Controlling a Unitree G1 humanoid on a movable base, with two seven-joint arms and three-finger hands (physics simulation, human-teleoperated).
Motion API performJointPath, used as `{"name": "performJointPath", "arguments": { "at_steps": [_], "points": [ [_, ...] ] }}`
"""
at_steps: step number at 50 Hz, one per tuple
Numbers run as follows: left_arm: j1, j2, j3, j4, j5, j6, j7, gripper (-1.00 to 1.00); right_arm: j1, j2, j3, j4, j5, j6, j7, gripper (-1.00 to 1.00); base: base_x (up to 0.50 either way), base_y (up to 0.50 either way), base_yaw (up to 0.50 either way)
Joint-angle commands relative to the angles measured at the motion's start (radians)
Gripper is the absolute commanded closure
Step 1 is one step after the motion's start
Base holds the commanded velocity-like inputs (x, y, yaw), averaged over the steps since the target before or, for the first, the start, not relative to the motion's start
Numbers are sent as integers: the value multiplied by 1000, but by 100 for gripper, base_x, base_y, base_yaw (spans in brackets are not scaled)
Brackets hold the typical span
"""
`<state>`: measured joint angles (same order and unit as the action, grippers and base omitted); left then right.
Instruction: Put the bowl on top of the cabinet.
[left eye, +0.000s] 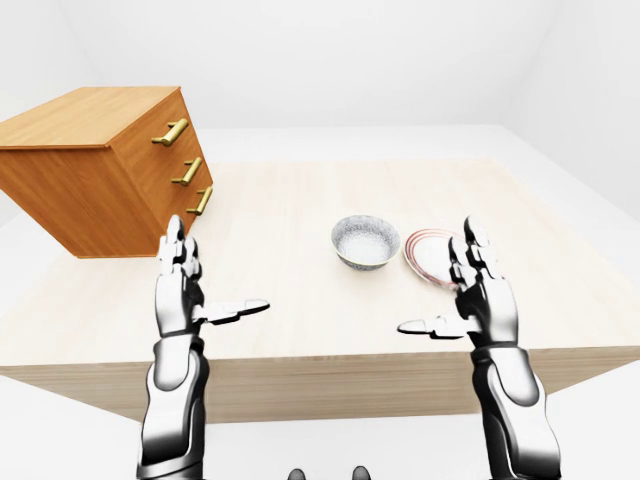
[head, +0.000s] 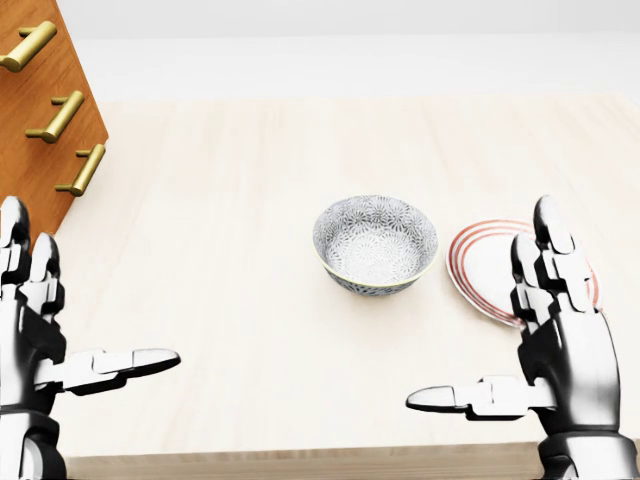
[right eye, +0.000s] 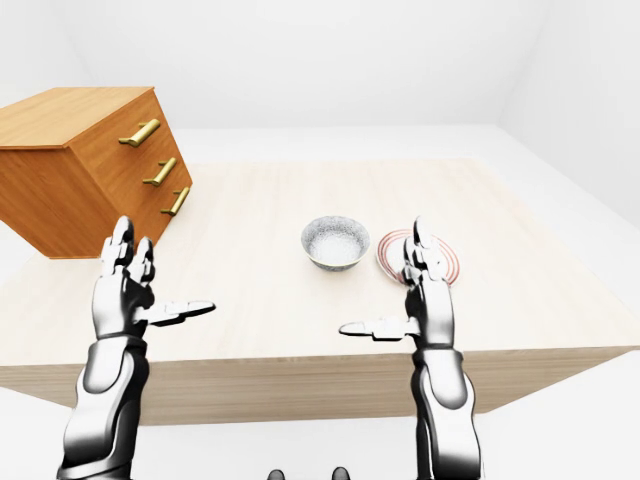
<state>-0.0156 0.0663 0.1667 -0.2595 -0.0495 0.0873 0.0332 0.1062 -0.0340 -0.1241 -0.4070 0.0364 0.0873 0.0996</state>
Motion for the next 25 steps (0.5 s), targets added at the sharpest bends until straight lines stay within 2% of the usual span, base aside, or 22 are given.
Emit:
{"name": "performJointPath", "arguments": {
  "at_steps": [1, 10, 25],
  "points": [
    [-37, 53, 156, -159, -79, 0, 54, -100, 35, 3, -171, -238, 75, 0, 22, -100, 0, 0, 0],
    [-45, 87, 247, -266, -158, 0, 67, -100, 36, 9, -246, -293, 112, 0, 42, -100, 0, 0, 0],
    [-45, 91, 265, -279, -180, 0, 95, -100, 35, 16, -278, -327, 130, 0, 44, -100, 0, 0, 0]
  ]
}}
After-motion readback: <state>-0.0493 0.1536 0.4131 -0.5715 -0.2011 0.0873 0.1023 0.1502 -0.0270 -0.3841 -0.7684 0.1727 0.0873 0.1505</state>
